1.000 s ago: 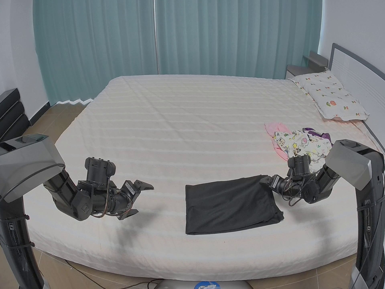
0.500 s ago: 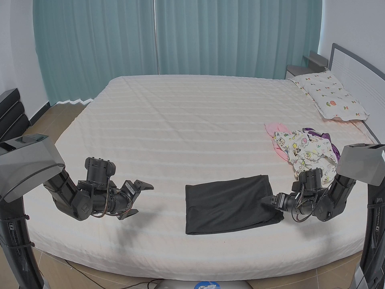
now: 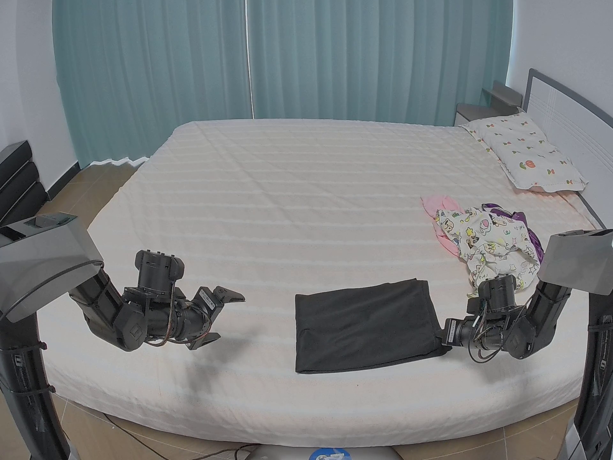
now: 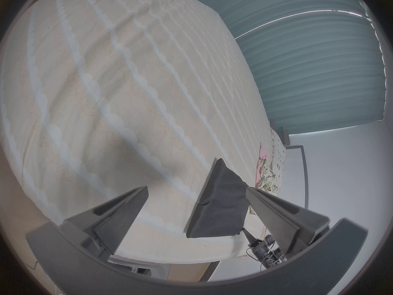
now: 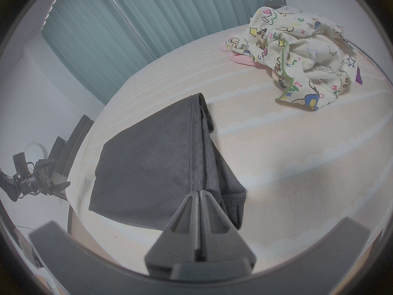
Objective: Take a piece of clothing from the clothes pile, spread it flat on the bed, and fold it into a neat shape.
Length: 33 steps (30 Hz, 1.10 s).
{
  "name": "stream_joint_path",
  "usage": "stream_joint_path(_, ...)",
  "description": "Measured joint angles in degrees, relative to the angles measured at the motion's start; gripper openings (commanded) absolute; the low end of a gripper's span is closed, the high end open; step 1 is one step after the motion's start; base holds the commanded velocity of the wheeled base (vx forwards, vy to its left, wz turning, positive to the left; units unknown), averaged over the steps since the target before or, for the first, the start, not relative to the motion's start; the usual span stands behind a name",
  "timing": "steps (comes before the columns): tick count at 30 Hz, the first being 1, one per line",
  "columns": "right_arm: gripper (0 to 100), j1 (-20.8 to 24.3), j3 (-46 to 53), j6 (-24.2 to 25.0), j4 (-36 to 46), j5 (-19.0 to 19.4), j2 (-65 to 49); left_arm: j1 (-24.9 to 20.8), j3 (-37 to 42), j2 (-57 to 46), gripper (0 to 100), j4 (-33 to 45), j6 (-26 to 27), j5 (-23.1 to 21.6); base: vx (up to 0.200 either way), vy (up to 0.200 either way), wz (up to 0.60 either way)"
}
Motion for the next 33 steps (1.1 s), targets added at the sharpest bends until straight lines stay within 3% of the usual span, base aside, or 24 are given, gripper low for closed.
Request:
stream_joint_path(18, 0, -2.84, 4.85, -3.34, -0.44, -0.15, -2.65, 0.0, 0.0, 0.0, 100, 0.0, 0.0, 0.02, 0.0, 0.0, 0.0)
stream_joint_path(19, 100, -2.95, 4.9, -3.34, -0.46, -0.11, -2.58, 0.0, 0.0, 0.0, 100, 0.0, 0.0, 0.0, 0.0, 0.0, 0.0)
stream_joint_path(33, 100, -3.06, -3.36, 0.71, -0.73, 1.89, -0.02, 0.0, 0.07, 0.0, 100, -0.02, 0.0, 0.02, 0.0, 0.0, 0.0)
